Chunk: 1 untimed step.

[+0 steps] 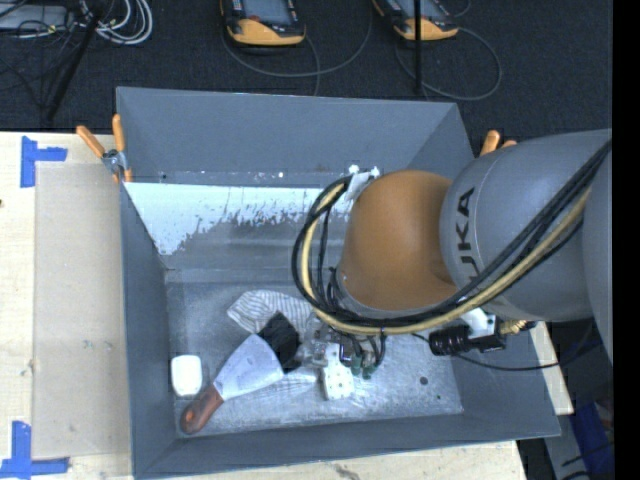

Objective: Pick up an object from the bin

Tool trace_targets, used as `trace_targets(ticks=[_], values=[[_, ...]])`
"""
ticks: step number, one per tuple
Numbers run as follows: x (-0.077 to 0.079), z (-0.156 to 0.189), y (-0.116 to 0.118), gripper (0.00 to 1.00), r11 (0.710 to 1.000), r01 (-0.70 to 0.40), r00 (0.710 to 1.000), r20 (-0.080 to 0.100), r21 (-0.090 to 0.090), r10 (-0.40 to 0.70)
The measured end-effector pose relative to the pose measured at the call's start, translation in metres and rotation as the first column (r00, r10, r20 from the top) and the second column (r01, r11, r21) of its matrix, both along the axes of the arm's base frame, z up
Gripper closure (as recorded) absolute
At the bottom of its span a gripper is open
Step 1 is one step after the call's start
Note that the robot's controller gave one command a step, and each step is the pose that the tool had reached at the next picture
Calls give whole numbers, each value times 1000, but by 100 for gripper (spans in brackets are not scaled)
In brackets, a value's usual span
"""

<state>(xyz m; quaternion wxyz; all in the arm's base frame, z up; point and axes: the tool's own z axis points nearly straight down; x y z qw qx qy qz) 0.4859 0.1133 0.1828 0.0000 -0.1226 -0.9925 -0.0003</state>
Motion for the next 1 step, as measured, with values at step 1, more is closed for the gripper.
trace_targets(ticks=[1], values=[[4,22,-15,100,999,32,999,-5,-1,-32]])
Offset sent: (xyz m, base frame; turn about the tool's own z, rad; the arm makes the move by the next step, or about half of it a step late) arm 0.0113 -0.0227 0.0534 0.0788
